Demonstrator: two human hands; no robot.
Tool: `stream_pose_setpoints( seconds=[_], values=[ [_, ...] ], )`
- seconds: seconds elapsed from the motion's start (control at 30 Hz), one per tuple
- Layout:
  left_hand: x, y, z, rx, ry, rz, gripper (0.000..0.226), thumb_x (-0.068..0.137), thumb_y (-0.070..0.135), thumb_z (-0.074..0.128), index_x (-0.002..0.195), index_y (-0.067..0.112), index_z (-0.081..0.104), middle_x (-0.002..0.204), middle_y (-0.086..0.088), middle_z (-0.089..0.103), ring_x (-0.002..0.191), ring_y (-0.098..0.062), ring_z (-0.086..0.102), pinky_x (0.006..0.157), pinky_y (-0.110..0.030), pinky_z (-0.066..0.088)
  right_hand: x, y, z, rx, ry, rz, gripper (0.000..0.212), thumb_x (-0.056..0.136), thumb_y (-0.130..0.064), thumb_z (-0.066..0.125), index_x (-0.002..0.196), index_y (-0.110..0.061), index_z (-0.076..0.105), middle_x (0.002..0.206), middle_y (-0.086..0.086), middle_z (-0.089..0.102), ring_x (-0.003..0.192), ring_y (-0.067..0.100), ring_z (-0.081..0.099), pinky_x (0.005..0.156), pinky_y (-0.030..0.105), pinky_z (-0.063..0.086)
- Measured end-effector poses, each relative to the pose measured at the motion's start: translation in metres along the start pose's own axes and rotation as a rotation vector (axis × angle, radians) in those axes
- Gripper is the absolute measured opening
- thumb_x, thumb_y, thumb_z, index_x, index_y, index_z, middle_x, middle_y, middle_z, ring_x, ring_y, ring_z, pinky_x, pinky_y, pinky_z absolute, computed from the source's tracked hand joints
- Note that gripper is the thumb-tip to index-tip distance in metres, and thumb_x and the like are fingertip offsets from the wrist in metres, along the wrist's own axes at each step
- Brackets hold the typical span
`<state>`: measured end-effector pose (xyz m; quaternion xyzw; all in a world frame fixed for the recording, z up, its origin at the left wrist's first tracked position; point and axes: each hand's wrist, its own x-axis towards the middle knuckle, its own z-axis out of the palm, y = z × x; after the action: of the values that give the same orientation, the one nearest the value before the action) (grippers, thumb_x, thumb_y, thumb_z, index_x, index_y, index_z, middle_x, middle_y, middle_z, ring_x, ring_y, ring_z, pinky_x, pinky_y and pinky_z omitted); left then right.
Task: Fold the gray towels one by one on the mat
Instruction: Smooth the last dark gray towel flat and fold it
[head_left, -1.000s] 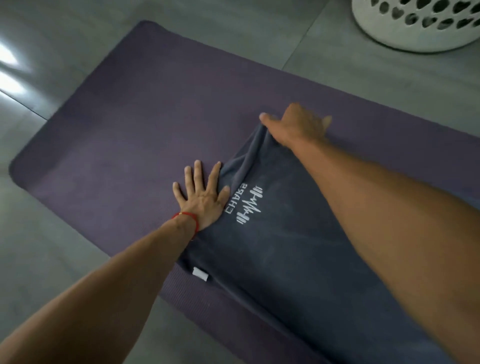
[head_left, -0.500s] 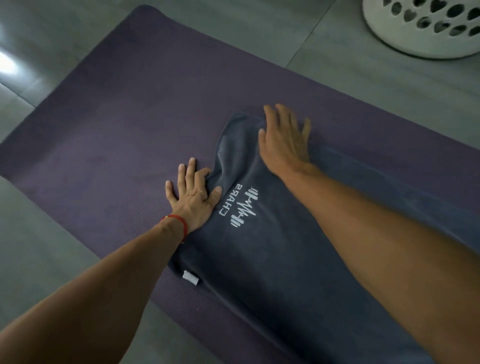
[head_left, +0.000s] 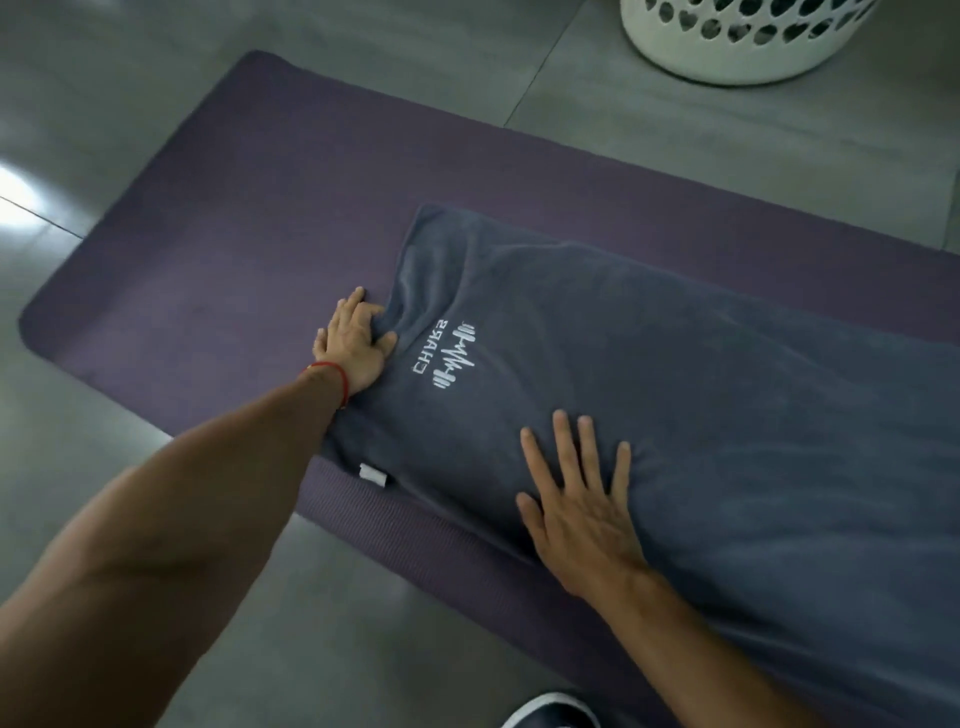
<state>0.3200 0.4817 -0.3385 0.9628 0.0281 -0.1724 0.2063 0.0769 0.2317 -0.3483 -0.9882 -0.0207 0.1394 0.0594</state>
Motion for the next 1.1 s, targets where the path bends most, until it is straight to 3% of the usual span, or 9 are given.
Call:
stream_pose_setpoints(
  seconds=[0.1,0.2,0.27,0.33,0.43,0.67,0.83,0.93,1.1],
  values=[
    [0.008,-0.006,-0.016,0.002,0.112,-0.041,0.035,0.093,0.029,0.062,0.125,0.014,0.06,0.144,-0.009,0.05,0.136,-0.033,0.042,0.111,-0.05,0.037,0.01,0.002,-0.003,0.025,-0.043,-0.01,0.071,0.096,-0.055,0.01,0.162,-0.027,0.004,0.168,0.014,-0.012,0.154,0.037,-0.012,0.116,0.072,0.004],
    [0.012,-0.019,-0.035,-0.05,0.212,-0.276,0.036,0.083,0.041,0.055,0.104,0.016,0.068,0.113,-0.017,0.067,0.113,-0.042,0.059,0.093,-0.049,0.051,0.002,0.005,-0.013,0.058,-0.051,-0.055,0.07,0.096,-0.055,0.012,0.161,-0.03,0.005,0.168,0.01,-0.015,0.154,0.033,-0.015,0.119,0.069,0.004],
    [-0.006,-0.02,-0.037,-0.059,0.214,-0.326,0.042,0.081,0.044,0.05,0.107,0.015,0.065,0.113,-0.018,0.066,0.112,-0.043,0.059,0.091,-0.05,0.051,-0.015,0.004,-0.015,0.094,-0.025,-0.098,0.067,0.097,-0.055,0.026,0.159,-0.031,0.015,0.169,0.01,-0.005,0.155,0.032,-0.006,0.119,0.067,0.009],
    [-0.04,-0.021,-0.027,-0.01,0.224,-0.301,0.041,0.092,0.042,0.049,0.116,0.011,0.057,0.122,-0.021,0.059,0.119,-0.044,0.053,0.098,-0.052,0.045,-0.036,0.002,-0.015,0.08,0.021,-0.14,0.063,0.094,-0.057,0.041,0.151,-0.03,0.038,0.163,0.011,0.023,0.151,0.032,0.022,0.117,0.063,0.022],
    [-0.093,-0.034,-0.001,0.114,0.281,-0.316,0.042,0.096,0.039,0.046,0.12,0.006,0.052,0.128,-0.023,0.05,0.122,-0.043,0.046,0.098,-0.054,0.04,-0.061,0.008,-0.007,0.071,0.096,-0.178,0.051,0.088,-0.055,0.054,0.13,-0.025,0.059,0.137,0.007,0.05,0.125,0.027,0.051,0.101,0.049,0.041],
    [-0.118,-0.057,0.0,0.047,0.333,-0.265,0.023,0.1,0.022,0.048,0.114,0.004,0.052,0.117,-0.029,0.059,0.111,-0.047,0.053,0.091,-0.051,0.042,-0.063,0.013,0.002,0.084,0.221,-0.181,0.039,0.064,-0.009,0.083,0.098,-0.019,0.067,0.091,-0.001,0.056,0.075,0.017,0.057,0.053,0.029,0.051],
    [-0.119,-0.057,-0.013,0.141,0.224,-0.361,0.026,0.097,0.019,0.052,0.119,0.006,0.047,0.121,-0.03,0.058,0.113,-0.05,0.054,0.092,-0.054,0.044,-0.074,0.013,0.003,0.156,0.191,-0.313,0.023,0.079,-0.019,0.067,0.102,-0.021,0.067,0.096,-0.004,0.058,0.082,0.015,0.059,0.064,0.03,0.056],
    [-0.118,-0.035,0.002,0.351,0.311,-0.202,0.045,0.077,0.007,0.063,0.117,0.008,0.044,0.122,-0.027,0.048,0.112,-0.045,0.046,0.088,-0.058,0.039,-0.092,0.035,0.004,0.183,0.232,-0.254,0.019,0.089,-0.026,0.055,0.101,-0.02,0.068,0.096,-0.004,0.055,0.085,0.014,0.054,0.067,0.03,0.052],
    [-0.139,0.073,0.061,0.55,0.252,0.522,0.062,0.072,0.024,0.062,0.132,0.016,0.049,0.143,-0.015,0.04,0.13,-0.038,0.039,0.099,-0.058,0.031,-0.124,0.119,0.002,0.103,0.457,0.177,0.032,0.091,-0.027,0.048,0.112,-0.015,0.069,0.109,0.005,0.06,0.096,0.028,0.06,0.081,0.044,0.047]
  ],
)
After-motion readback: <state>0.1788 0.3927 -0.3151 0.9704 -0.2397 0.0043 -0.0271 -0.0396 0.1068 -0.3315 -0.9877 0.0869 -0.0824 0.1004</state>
